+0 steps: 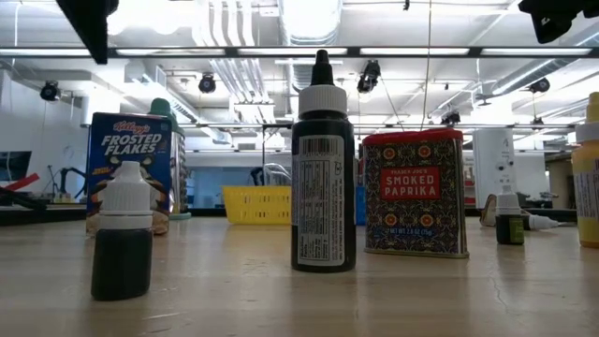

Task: Pick & Place Kitchen Items
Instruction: Put the blue cereal box into the transparent bin

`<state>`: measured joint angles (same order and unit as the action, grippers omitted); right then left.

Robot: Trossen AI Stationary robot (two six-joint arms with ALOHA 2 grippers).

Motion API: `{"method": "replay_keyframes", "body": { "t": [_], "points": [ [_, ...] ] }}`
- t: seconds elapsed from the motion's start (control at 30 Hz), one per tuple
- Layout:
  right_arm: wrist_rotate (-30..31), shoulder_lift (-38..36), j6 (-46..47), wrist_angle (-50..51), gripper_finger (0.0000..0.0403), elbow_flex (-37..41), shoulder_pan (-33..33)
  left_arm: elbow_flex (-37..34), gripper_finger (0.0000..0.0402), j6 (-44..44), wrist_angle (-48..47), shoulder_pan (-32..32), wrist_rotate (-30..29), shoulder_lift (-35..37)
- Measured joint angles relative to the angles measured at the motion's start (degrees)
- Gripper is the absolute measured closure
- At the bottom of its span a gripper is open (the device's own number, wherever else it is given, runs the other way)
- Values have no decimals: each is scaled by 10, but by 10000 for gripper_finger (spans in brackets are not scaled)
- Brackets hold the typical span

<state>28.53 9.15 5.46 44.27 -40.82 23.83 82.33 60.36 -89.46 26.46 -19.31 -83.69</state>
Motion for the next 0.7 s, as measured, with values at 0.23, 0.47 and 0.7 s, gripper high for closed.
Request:
{"method": "replay_keyframes", "body": {
  "t": [0.23, 0.47, 0.7],
  "points": [
    [0, 0, 0, 0, 394, 0, 0, -79, 85, -44, 86, -9, 0, 33],
    [0, 0, 0, 0, 394, 0, 0, -125, 85, -92, 112, -33, 0, 36],
    [0, 0, 0, 0, 394, 0, 0, -132, 85, -129, 160, -39, 4, 37]
  ]
}}
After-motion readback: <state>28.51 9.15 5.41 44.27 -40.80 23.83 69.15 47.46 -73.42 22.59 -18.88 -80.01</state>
